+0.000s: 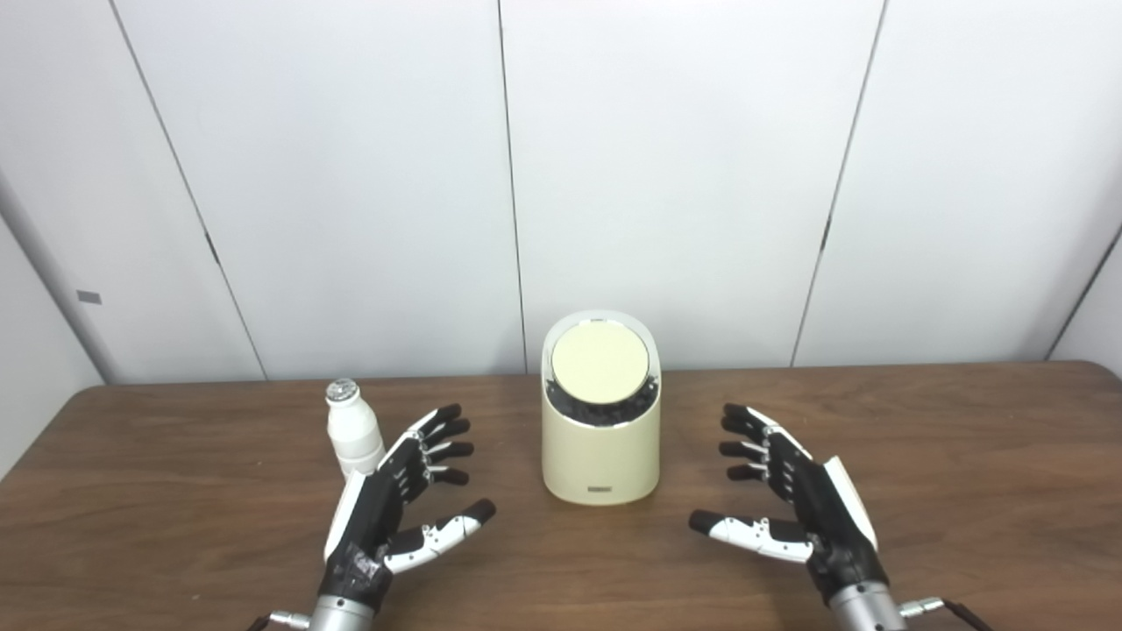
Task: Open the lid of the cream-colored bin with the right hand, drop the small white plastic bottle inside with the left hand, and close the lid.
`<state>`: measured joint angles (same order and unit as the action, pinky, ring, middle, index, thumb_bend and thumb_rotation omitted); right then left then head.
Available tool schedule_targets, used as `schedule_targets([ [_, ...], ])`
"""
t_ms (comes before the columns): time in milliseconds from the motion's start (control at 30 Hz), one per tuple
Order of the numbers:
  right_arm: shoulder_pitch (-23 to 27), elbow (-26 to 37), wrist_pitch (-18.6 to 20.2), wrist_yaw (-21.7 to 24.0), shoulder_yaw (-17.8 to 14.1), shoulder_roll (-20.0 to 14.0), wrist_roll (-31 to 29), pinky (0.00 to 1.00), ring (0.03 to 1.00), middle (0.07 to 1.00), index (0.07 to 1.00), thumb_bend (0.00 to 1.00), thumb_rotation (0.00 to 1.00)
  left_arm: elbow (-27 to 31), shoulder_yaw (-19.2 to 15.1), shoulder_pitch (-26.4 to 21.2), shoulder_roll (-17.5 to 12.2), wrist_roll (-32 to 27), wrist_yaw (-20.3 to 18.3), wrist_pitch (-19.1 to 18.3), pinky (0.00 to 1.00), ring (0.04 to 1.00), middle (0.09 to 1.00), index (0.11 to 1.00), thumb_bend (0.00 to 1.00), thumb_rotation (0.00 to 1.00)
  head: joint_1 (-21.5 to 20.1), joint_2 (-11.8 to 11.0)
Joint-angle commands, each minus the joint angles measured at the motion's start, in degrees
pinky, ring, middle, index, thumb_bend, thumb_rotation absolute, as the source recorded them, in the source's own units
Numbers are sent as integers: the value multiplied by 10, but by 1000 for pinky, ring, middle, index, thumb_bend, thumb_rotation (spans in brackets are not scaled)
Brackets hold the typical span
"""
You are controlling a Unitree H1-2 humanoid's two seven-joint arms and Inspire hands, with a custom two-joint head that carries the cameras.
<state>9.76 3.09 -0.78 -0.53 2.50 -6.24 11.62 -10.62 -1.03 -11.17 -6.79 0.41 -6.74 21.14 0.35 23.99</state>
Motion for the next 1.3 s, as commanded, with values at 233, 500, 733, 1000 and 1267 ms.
schedule_targets([
  [233,94,38,64,-12,22,13,70,677,839,904,914,754,353,-7,1,-4,-4,1,4,12,653,767,835,878,660,96,-7,5],
  [500,179,23,130,-20,37,22,137,783,921,972,942,771,407,-8,0,-5,-2,-1,5,11,648,765,834,876,655,78,-3,5],
  [733,244,-18,141,-20,49,16,160,734,896,952,917,782,358,-9,2,-6,-2,4,5,13,643,764,836,879,652,84,-1,5],
  [1000,288,-36,171,-4,65,8,178,777,919,954,922,783,343,-8,2,-6,0,8,8,10,649,763,832,875,662,96,0,4],
  [1267,307,-51,183,-2,83,4,206,807,912,936,910,807,346,-11,4,-7,-1,5,5,14,654,764,832,876,666,111,-2,7],
])
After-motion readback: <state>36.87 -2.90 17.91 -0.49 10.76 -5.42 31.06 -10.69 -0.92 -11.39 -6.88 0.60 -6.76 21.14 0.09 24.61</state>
